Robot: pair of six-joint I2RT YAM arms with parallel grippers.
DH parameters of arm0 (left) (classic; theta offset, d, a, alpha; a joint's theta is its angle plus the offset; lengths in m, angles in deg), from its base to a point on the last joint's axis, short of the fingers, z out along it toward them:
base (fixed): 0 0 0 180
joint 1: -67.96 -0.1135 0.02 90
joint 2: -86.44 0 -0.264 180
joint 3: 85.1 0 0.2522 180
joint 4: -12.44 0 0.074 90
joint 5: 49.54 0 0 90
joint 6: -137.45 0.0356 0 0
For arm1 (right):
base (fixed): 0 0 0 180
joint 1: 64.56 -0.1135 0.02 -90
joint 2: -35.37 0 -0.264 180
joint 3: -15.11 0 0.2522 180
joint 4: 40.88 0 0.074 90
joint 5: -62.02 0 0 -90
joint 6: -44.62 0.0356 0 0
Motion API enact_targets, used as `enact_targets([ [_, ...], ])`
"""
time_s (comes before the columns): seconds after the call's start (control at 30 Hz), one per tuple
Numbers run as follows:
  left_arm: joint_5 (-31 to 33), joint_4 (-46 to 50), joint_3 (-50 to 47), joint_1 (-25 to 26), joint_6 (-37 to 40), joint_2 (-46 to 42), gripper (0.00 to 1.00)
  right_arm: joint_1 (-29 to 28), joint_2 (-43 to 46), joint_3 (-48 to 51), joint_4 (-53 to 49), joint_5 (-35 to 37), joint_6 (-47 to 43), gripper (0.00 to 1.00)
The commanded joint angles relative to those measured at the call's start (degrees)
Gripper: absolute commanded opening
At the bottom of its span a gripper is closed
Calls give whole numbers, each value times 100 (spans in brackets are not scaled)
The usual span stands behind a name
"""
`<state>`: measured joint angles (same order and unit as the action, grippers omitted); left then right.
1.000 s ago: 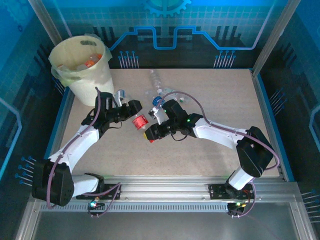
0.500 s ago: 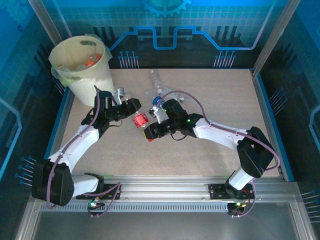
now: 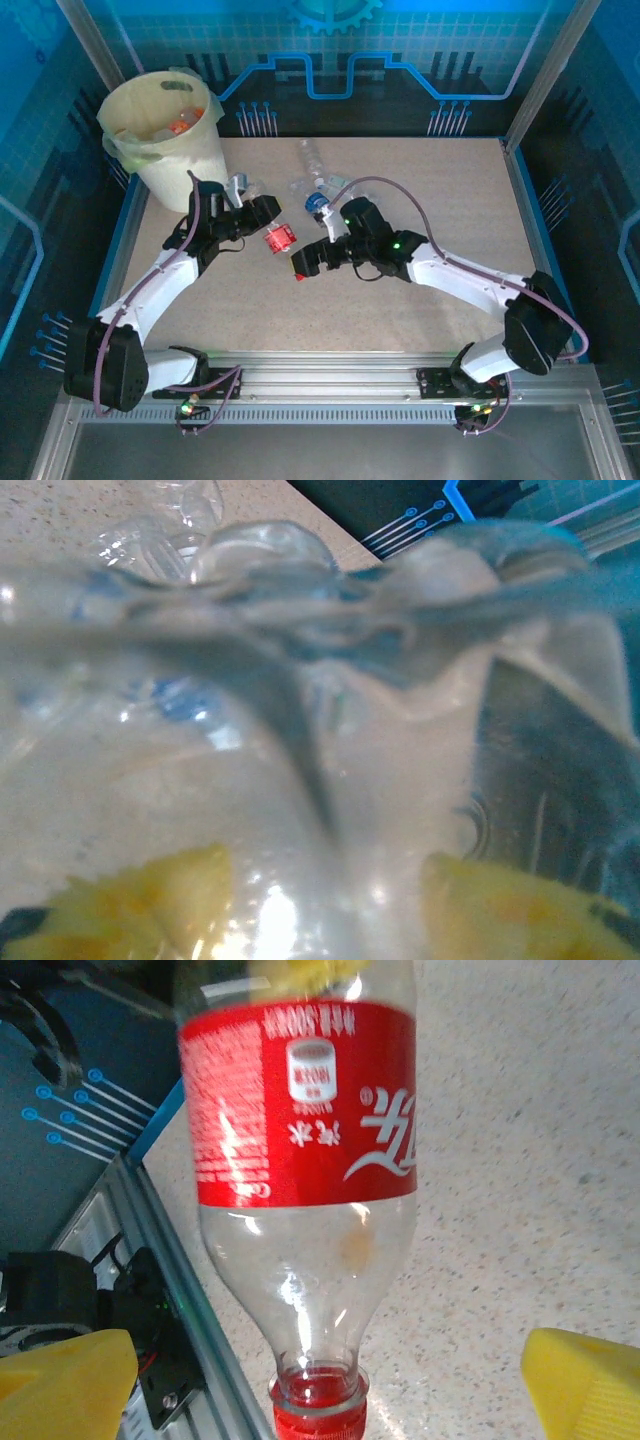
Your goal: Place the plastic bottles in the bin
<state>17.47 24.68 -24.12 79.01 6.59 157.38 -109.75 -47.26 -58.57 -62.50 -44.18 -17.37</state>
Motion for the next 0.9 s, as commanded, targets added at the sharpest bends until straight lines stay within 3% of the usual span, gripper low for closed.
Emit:
enact_targets([
  [0.0,336,86,193,38,-128,17,49,82,443,34,-227,721,-218,100],
  [0.2,877,254,191,33,-209,-70,49,129,898,49,-755,1954,119,100],
  [0.37,1396,513,333,29,-166,-152,49,144,1038,13,-1181,2530,90,100],
  [0.7,2010,1101,1350,-9,497,15,49,144,1402,215,-1396,3488,320,100],
  [0.87,2229,967,1816,-166,729,147,49,150,1526,319,-1509,3388,300,100],
])
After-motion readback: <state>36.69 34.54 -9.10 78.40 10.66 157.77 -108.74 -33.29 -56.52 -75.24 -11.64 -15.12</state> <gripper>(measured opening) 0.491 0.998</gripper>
